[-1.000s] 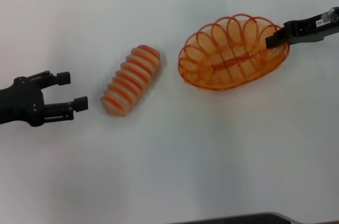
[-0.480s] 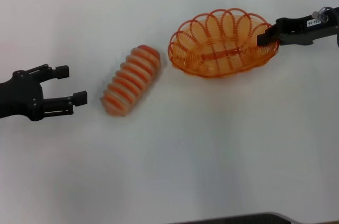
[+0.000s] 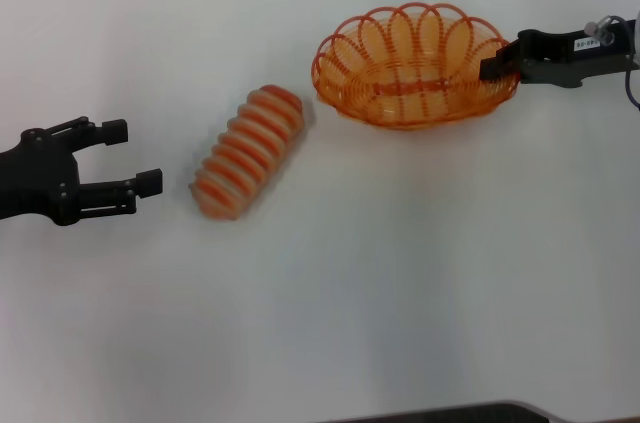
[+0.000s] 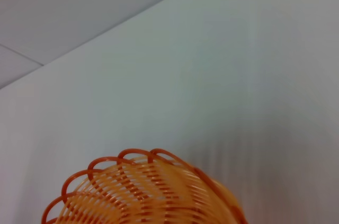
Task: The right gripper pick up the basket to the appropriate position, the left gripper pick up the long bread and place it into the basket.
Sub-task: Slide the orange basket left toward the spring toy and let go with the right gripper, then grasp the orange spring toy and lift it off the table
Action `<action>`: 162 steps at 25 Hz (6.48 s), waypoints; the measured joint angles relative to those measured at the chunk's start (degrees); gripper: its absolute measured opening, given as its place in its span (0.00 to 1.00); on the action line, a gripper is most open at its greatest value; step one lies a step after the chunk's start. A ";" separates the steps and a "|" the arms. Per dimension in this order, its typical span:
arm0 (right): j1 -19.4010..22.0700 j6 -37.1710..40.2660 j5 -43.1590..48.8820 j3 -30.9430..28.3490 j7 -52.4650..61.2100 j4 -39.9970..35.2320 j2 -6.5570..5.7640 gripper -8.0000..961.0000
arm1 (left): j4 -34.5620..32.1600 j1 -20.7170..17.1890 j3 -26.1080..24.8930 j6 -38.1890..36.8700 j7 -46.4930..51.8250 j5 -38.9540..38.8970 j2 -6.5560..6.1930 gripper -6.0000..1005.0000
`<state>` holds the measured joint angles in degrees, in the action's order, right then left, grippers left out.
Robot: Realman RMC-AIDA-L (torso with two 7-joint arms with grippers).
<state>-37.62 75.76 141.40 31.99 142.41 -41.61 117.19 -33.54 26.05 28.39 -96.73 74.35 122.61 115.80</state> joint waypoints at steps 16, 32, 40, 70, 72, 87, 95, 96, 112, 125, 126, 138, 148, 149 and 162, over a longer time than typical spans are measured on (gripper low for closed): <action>-0.02 -1.04 -0.08 0.09 0.01 4.57 0.17 0.11 | -0.52 -0.03 0.18 -0.28 -0.17 0.43 -0.05 0.88; 0.00 -3.45 -0.37 0.53 -0.91 5.29 2.06 0.11 | -0.79 0.01 0.18 -0.48 -0.24 0.52 0.21 0.88; 0.01 -4.08 -0.42 0.50 -1.07 6.43 2.20 0.11 | -0.83 0.05 0.17 -0.46 -0.45 0.53 0.22 0.87; 1.40 -3.50 -3.55 0.37 -3.17 8.64 2.17 0.11 | -1.00 -0.40 0.17 -1.21 -0.97 0.53 0.00 0.87; 1.43 -3.48 -3.58 0.32 -3.17 8.87 2.17 0.11 | -1.08 -0.40 0.18 -1.44 -0.97 0.53 -0.06 0.87; 2.23 -3.19 -5.76 0.53 -3.19 9.00 2.17 0.21 | -2.30 -0.95 0.17 -1.70 -0.97 0.53 0.26 0.86; 2.51 -2.19 -6.25 0.01 -3.21 9.70 2.26 0.27 | -2.32 -1.00 0.24 -1.82 -0.97 0.53 0.20 0.86; 2.64 -2.08 -6.58 0.02 -3.24 9.77 2.26 0.30 | -2.32 -1.00 0.29 -1.84 -0.97 0.53 0.21 0.86; 7.28 0.92 -10.40 -0.29 -4.83 6.51 1.69 0.62 | -2.31 -0.53 0.35 -2.66 -1.02 0.50 0.28 0.86; 13.30 8.42 -21.96 -4.78 -12.69 -0.77 -0.70 0.62 | -1.89 0.06 -0.78 -3.23 -0.63 -0.12 0.96 0.85; 13.56 9.06 -22.95 -5.29 -14.09 -0.79 -1.04 0.62 | -1.86 0.06 -0.93 -3.21 -0.59 -0.15 1.05 0.85; 15.57 26.30 -30.65 -12.24 -42.63 -1.73 -2.97 0.63 | 0.38 0.42 -2.72 -2.71 5.90 -1.50 1.36 0.85; 16.77 33.06 -27.73 -11.82 -60.29 -2.86 -3.02 0.63 | 0.42 2.51 -1.58 -1.24 15.01 -0.96 1.34 0.85; 16.60 33.25 -26.90 -11.72 -61.27 -2.87 -3.02 0.63 | 0.42 2.51 -1.58 -1.24 15.01 -0.96 1.34 0.85; 15.47 33.72 -25.50 -8.05 -63.69 -3.05 -3.95 0.63 | -5.22 7.51 13.22 6.67 38.13 1.55 -1.92 0.84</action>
<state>-22.15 109.48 115.90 23.95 78.72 -44.66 113.24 -38.77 33.55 41.61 -90.06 112.48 124.15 113.88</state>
